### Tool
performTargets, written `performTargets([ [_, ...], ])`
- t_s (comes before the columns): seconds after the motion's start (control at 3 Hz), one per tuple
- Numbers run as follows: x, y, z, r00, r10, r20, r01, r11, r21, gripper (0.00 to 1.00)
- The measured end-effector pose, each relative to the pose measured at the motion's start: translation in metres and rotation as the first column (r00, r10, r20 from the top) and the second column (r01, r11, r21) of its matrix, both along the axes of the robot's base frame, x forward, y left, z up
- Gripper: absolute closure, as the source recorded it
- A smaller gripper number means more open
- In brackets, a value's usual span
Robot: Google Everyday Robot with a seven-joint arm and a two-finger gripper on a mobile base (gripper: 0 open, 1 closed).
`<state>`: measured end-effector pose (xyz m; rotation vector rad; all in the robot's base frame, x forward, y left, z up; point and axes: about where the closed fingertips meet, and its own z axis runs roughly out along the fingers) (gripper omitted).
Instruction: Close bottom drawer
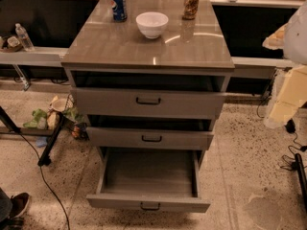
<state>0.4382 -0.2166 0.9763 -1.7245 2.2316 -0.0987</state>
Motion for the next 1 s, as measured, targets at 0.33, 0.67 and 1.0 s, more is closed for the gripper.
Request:
performTargets([
  [0.33,0.0,0.0,0.0,1.0,0.0,0.0,0.0,1.0,0.0,0.0],
  [0.67,0.001,0.009,-0.023,0.9998,0.022,0.005,-0.022,0.999,0.035,0.0],
  [1.0,-0.002,0.025,-0.08,0.999,0.043,0.01,-0.044,0.995,0.086,0.0],
])
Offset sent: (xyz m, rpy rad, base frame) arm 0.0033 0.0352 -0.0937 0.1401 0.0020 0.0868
